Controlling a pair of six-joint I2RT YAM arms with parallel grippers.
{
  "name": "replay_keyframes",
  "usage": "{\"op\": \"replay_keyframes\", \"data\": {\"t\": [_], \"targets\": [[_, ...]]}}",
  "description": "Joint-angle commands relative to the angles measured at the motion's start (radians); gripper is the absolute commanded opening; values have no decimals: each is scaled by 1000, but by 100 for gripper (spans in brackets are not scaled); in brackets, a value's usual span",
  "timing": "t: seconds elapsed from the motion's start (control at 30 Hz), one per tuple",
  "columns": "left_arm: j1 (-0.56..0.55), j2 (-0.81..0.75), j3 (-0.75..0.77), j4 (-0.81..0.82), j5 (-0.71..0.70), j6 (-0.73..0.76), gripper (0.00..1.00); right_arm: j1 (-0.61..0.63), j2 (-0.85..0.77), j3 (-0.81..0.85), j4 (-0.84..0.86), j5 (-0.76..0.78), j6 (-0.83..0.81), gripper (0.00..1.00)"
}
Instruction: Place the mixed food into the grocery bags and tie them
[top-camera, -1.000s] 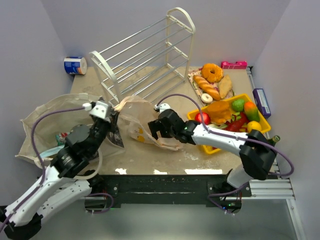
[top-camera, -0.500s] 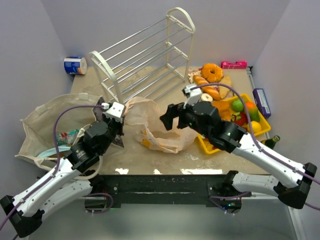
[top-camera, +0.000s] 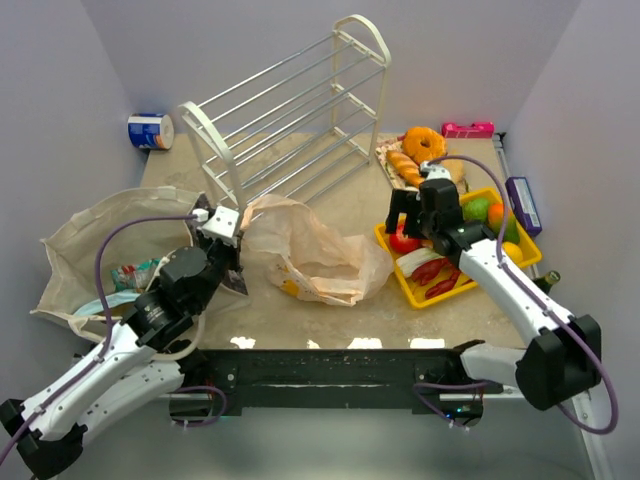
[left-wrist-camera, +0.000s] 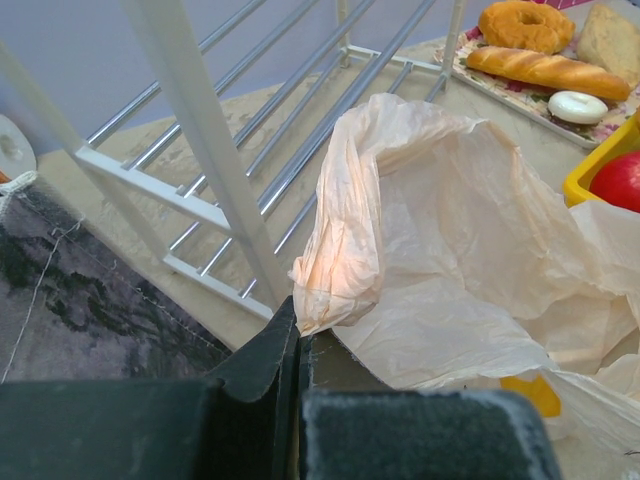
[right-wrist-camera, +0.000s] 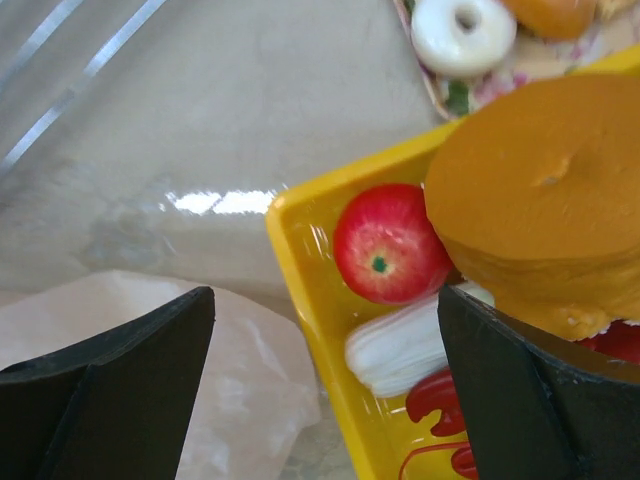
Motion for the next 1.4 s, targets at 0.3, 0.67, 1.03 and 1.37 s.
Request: {"op": "replay_keyframes", "data": {"t": [0.3,0.67,1.03,1.37], "targets": [[7,10,-6,24,-13,-4,0,-89,223,-93,200,-40,18,95],[7,4,-6,25,-4,-3,0,-88,308,-116,281,21,60,88],[7,4,-6,25,7,0,0,-89,367,-110,329,66,86,88],[7,1,-7,27,8,0,0,-86,318,-148,343,29,75,49]]}}
